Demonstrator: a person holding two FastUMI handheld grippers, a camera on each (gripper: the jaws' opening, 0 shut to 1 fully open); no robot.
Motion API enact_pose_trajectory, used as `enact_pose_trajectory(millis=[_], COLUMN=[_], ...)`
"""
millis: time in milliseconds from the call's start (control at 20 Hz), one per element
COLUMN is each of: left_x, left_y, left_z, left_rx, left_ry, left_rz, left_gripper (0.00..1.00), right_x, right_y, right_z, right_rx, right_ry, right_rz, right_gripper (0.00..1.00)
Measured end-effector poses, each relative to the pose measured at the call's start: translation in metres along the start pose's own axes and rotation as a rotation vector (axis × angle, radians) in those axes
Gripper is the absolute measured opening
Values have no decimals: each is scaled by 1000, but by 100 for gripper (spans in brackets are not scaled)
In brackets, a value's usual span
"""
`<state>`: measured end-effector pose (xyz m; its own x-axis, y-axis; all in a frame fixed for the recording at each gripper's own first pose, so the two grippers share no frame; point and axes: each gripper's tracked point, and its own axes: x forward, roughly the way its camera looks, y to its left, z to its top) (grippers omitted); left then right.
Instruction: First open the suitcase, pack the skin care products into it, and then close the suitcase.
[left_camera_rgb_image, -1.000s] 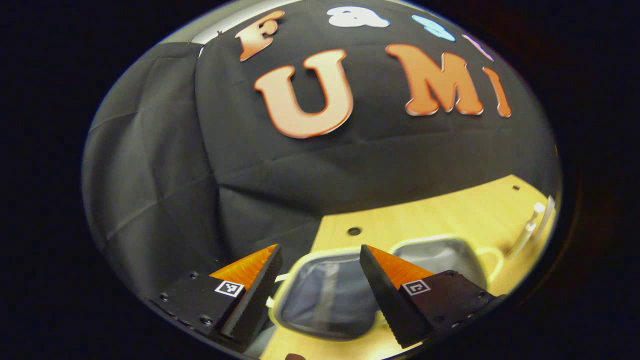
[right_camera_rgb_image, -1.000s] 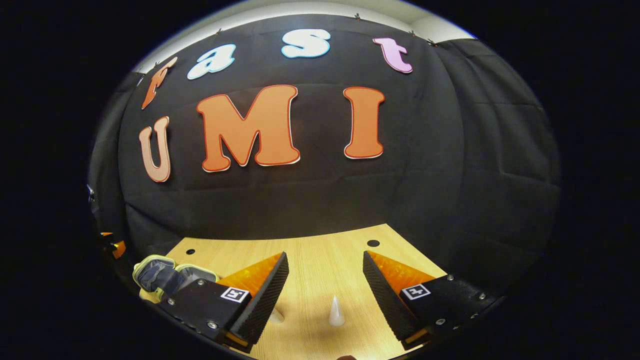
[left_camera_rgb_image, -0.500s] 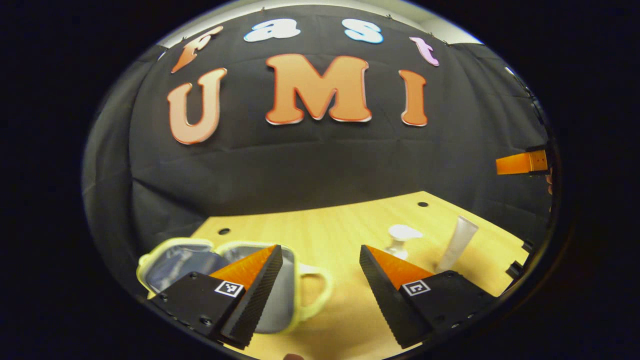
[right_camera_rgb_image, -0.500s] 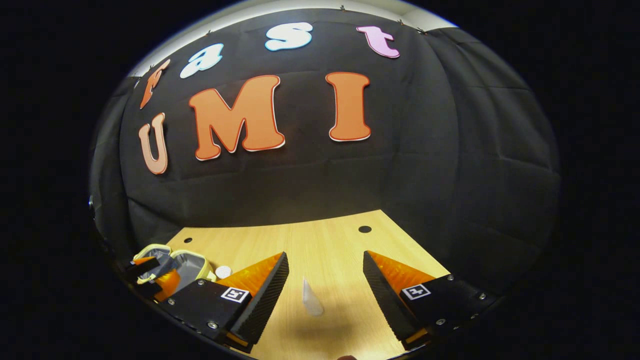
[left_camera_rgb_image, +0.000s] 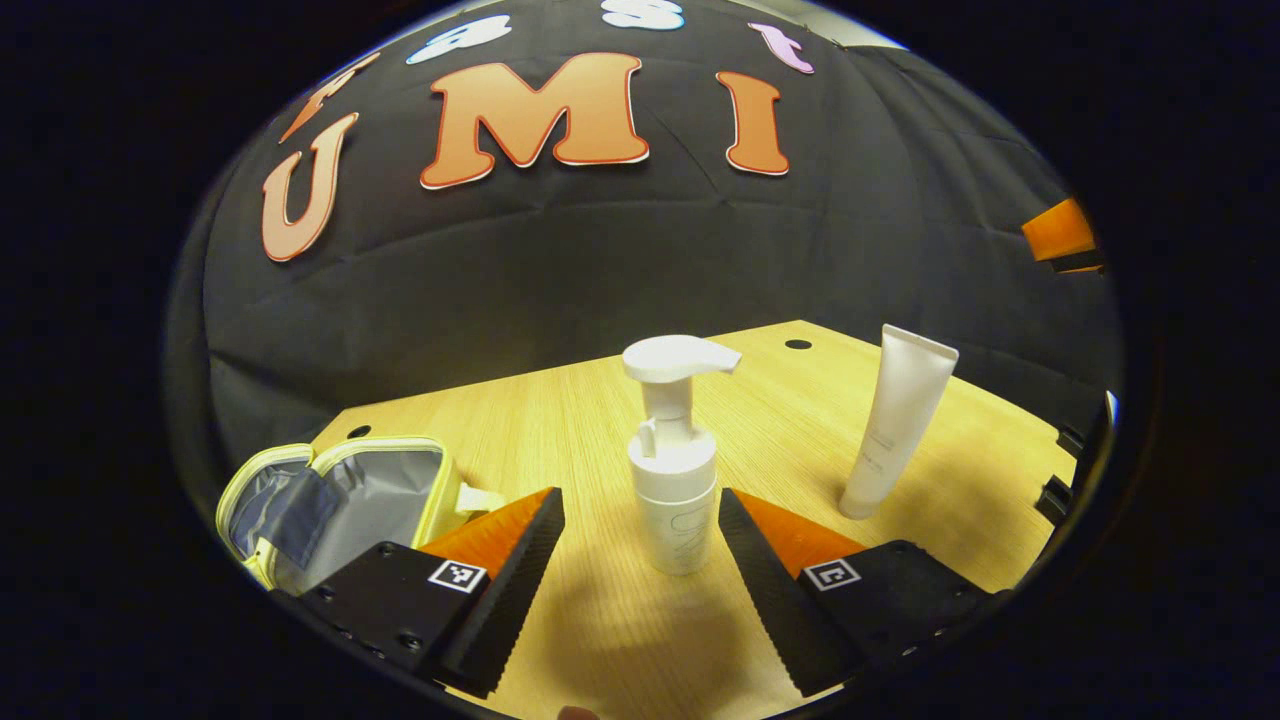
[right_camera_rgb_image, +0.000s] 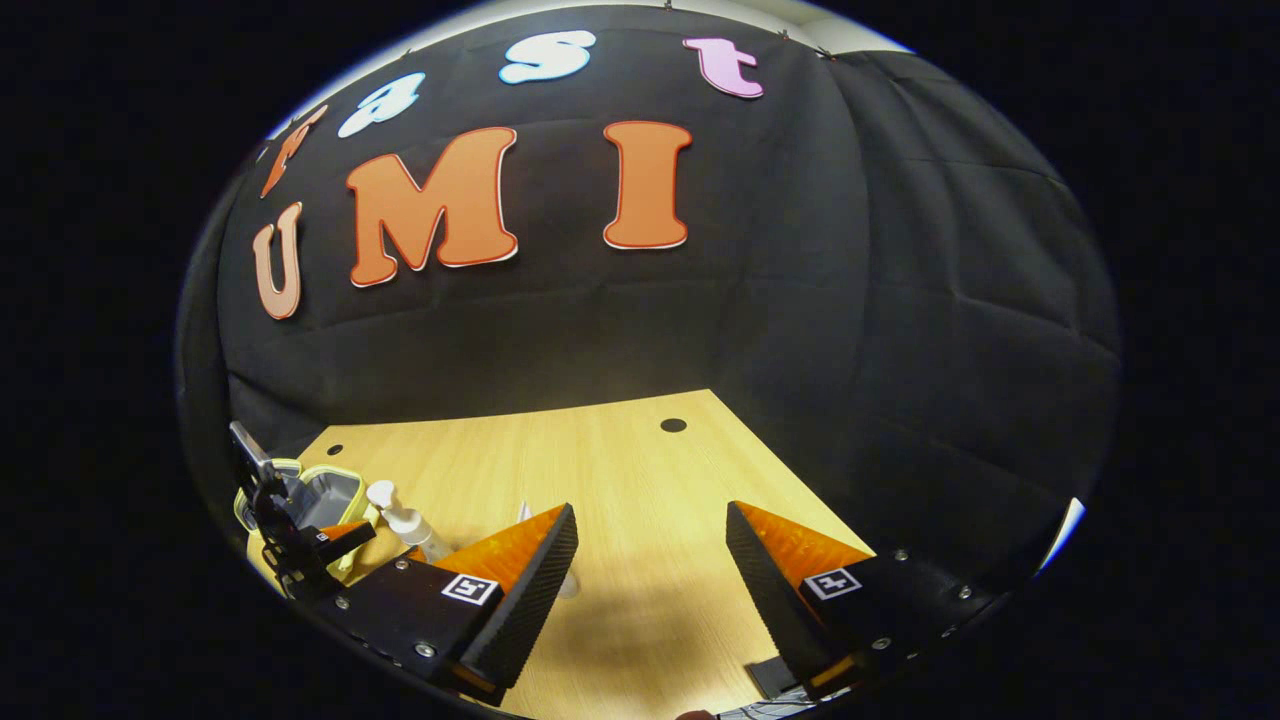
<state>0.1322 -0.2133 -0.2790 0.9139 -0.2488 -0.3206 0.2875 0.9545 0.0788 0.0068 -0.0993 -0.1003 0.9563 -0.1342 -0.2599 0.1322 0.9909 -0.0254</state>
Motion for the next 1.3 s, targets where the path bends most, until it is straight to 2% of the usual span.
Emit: enact_pose_trajectory(millis=[150,300,450,500,650,900,1100,1300], left_x=[19,31,33,35,38,26,0,-29], left_y=[-5,-5,-11,-16,-21,-17,-6,10], left_z=[-11,-18,-21,-21,-18,-15,12,32], left_rx=[-29,-33,-57,-63,-52,-128,-104,-146], left_ry=[10,21,14,13,7,41,25,63], left_rz=[-5,17,1,-7,-13,-29,-42,-70], left_gripper=[99,100,97,92,66,62,62,62], right_x=[-1,-2,0,0,1,8,15,28], right_y=[-9,-10,-5,-2,6,29,58,93], right_z=[-7,-14,-20,-22,-29,-53,-67,-89], right_rx=[-21,-26,-21,-25,-38,-44,-95,-139], right_ry=[15,34,51,55,64,102,118,148], right_rz=[-27,-29,-19,-14,3,68,128,186], right_gripper=[95,96,96,95,96,96,95,95])
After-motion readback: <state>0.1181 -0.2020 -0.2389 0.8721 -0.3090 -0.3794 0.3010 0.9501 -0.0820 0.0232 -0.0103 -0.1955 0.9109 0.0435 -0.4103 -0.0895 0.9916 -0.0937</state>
